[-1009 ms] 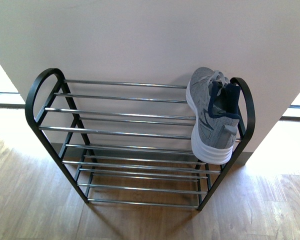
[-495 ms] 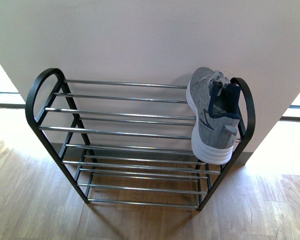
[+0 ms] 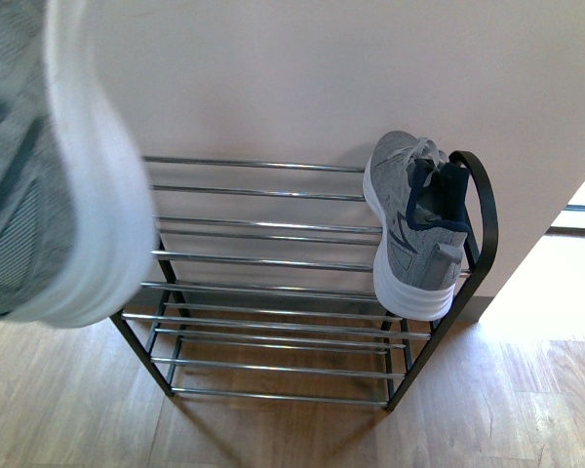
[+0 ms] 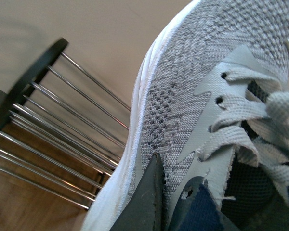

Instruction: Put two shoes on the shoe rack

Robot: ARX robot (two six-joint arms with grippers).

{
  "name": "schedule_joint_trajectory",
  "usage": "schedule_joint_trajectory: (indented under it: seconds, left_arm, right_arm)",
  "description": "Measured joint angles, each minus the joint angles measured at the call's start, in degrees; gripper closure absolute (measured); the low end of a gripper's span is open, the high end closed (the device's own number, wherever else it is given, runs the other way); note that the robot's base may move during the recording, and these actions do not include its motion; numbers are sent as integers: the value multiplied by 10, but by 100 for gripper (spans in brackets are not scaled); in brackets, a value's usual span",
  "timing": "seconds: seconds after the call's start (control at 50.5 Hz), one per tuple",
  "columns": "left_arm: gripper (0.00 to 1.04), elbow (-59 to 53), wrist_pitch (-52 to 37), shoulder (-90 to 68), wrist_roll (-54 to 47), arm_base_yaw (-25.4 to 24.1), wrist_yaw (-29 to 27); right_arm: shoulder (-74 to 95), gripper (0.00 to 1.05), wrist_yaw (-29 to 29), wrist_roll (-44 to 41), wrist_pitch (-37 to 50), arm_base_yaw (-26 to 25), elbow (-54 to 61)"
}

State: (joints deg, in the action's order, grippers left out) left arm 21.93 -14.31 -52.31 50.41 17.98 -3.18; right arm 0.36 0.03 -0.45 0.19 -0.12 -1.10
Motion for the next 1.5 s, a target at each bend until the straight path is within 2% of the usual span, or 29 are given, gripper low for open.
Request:
schedule_joint_trajectory:
  seconds: [0.257, 0.435, 0.712, 0.91, 1.504]
  left_arm:
    - [103, 61, -53, -186, 15, 0, 33]
    - [103, 132, -48, -313, 12, 3, 50]
    - [103, 223, -46, -418, 4, 14, 71]
    - [103, 301, -6, -510, -11, 39, 81]
    - [103, 396, 26, -644, -41, 53, 96]
  right_arm:
    - [0, 9, 0, 0, 0, 0, 0]
    - [0, 9, 0, 0, 0, 0, 0]
    - [0, 9, 0, 0, 0, 0, 0]
    - [0, 9, 0, 0, 0, 0, 0]
    - [0, 9, 0, 0, 0, 0, 0]
